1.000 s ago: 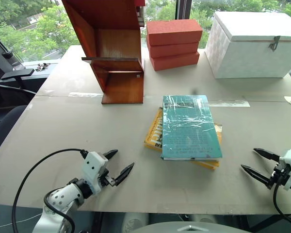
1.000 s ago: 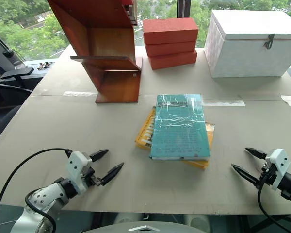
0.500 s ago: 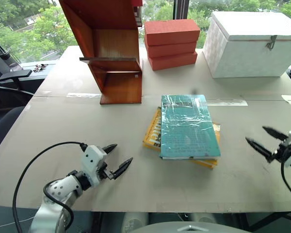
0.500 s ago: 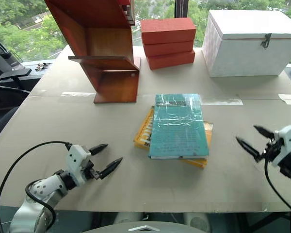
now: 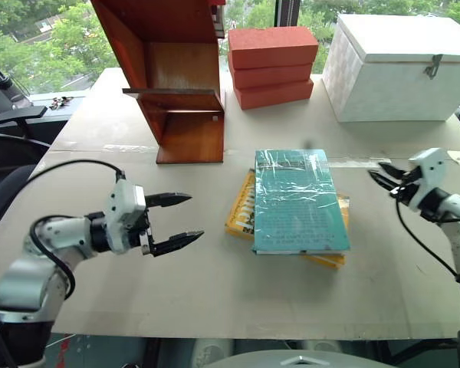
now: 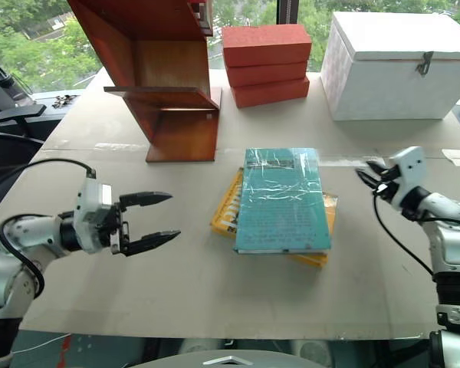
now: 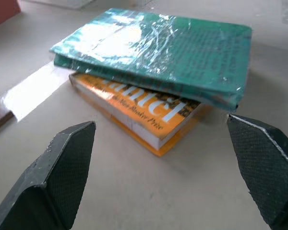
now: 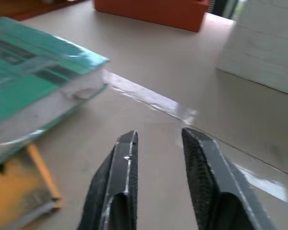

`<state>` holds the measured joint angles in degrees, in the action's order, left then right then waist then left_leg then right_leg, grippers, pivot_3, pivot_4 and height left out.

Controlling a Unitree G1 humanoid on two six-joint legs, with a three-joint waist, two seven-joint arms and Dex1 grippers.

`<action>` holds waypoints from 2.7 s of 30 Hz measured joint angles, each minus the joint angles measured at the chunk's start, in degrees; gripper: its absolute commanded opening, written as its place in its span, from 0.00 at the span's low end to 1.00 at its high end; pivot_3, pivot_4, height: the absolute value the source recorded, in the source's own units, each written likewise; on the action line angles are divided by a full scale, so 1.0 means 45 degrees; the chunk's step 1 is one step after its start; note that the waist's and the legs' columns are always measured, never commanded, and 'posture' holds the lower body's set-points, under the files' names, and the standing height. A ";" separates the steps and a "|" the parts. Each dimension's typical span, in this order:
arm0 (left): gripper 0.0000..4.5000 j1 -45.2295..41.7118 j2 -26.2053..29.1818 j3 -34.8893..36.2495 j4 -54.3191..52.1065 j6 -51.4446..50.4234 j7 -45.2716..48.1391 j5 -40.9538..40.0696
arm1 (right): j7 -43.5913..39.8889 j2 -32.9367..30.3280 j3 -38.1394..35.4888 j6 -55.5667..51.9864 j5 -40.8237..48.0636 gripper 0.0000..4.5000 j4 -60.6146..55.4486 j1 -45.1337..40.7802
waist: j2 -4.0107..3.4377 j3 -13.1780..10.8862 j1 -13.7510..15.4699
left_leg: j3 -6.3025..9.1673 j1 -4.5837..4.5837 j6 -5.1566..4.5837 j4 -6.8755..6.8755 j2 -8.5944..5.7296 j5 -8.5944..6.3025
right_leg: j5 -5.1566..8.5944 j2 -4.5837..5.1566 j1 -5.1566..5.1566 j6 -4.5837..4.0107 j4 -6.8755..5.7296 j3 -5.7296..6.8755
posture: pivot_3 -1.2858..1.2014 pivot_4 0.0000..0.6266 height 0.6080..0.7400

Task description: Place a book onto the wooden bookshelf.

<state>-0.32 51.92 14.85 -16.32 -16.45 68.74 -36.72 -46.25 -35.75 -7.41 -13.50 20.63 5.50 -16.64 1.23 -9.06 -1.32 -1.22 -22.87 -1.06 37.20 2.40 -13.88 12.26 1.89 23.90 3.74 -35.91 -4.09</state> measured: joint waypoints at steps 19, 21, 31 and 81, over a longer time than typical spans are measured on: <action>1.00 0.0162 0.0611 0.0426 0.1394 0.0182 0.1643 0.0388 | -0.1138 0.1045 0.2463 -0.1673 0.0403 0.02 -0.2770 0.0210 | 0.0009 -0.0029 -0.0173 | -0.0003 -0.0009 0.0001 0.0010 -0.0005 0.0000 | -0.0001 0.0013 0.0002 -0.0002 -0.0002 0.0002 | 0.52 0.24 1.00; 1.00 0.0178 0.0599 0.0538 0.1394 0.0232 0.1643 0.0388 | -0.1245 0.1049 0.2514 -0.1672 0.0403 0.02 -0.2769 0.0206 | 0.0009 -0.0029 -0.0174 | -0.0003 -0.0009 0.0001 0.0011 -0.0005 0.0000 | -0.0001 0.0013 0.0002 -0.0002 -0.0002 0.0002 | 0.52 0.24 1.00; 1.00 0.0620 0.0596 0.0714 0.1691 0.0510 0.1771 0.0626 | -0.1317 0.1562 0.3058 -0.1378 -0.0009 0.02 -0.2655 0.0007 | 0.0011 -0.0030 -0.0203 | -0.0003 -0.0007 0.0001 0.0011 -0.0005 0.0000 | -0.0002 0.0012 0.0003 -0.0002 -0.0008 0.0002 | 0.52 0.24 1.00; 0.01 -0.6262 -0.3412 -0.0496 0.7702 -1.4351 -0.2074 -0.3444 | -0.2660 -0.2813 -0.4999 -0.4491 0.6596 1.00 -0.7943 0.5838 | 0.0099 -0.0042 0.0107 | 0.0042 0.0005 0.0001 0.0071 -0.0021 0.0002 | -0.0001 0.0006 -0.0031 0.0002 -0.0064 0.0011 | 0.52 0.24 1.00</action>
<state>-28.50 36.57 12.62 18.34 -81.02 59.41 -52.21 -58.22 -48.40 -29.91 -33.71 50.31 -30.24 9.63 1.68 -9.25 -0.84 -1.03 -22.85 -1.06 37.52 2.31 -13.87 12.25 1.92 23.76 3.75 -36.20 -4.04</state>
